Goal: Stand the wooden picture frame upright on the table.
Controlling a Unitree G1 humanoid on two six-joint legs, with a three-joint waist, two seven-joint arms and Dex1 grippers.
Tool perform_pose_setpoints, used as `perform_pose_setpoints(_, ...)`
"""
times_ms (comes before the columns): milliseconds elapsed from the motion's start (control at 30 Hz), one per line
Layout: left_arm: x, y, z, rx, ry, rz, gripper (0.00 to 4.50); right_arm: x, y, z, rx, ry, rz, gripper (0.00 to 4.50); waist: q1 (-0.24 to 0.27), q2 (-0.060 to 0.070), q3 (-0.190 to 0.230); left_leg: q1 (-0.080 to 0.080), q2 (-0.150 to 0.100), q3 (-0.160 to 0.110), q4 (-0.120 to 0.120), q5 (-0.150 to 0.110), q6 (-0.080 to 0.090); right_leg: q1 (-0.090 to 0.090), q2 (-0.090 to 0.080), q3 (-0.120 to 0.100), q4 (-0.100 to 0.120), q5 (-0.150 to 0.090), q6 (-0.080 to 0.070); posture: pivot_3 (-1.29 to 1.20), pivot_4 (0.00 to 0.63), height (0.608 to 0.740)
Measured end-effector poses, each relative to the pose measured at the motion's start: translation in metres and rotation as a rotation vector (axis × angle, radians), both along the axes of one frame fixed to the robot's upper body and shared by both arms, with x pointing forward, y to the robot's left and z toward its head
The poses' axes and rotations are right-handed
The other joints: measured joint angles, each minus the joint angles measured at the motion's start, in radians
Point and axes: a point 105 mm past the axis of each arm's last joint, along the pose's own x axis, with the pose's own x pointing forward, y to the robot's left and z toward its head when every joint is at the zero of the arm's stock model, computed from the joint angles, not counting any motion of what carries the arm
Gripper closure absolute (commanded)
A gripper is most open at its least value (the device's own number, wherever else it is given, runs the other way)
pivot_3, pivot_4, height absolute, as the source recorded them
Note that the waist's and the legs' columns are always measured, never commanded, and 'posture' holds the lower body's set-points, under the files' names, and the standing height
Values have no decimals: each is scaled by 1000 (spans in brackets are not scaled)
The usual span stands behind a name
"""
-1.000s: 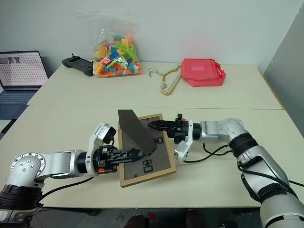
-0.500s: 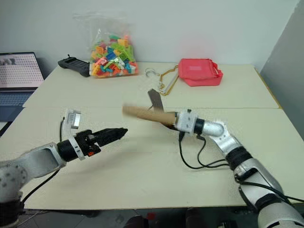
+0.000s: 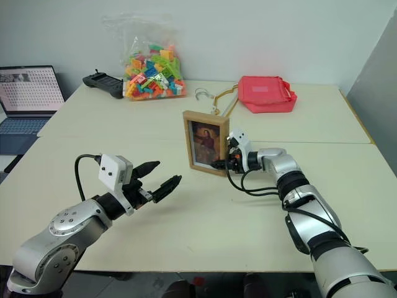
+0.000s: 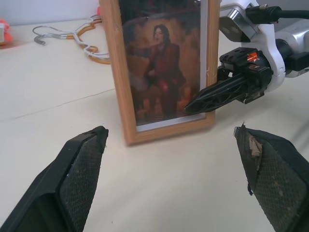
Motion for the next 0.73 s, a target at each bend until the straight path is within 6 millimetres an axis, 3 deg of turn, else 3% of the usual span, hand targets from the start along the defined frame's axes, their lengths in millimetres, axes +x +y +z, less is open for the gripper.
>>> perform_pose_setpoints(367,10,2,-1,-10,-3,-12,0,1,-19,-9,6,36,-50,35,1,0,0,0,0,-1,0,0,0,0,0,0,1,0,0,0,150,740)
perform_pose_setpoints(533,18,13,5,12,11,-28,0,-1,-61,-11,-73,-5,-114,35,4,0,0,-1,0,-1,0,0,0,0,0,-1,1,0,0,0,150,740)
perform_pose_setpoints(633,23,31,9,42,62,-31,0,-12,-91,4,-138,-61,-135,35,2,0,0,-1,0,-2,0,0,0,0,1,-1,1,0,0,0,150,740)
perform_pose_setpoints(733,28,48,15,87,102,-37,0,-31,-99,23,-148,-100,-108,35,-5,1,0,0,1,-1,0,0,0,-1,2,0,1,0,0,0,150,740)
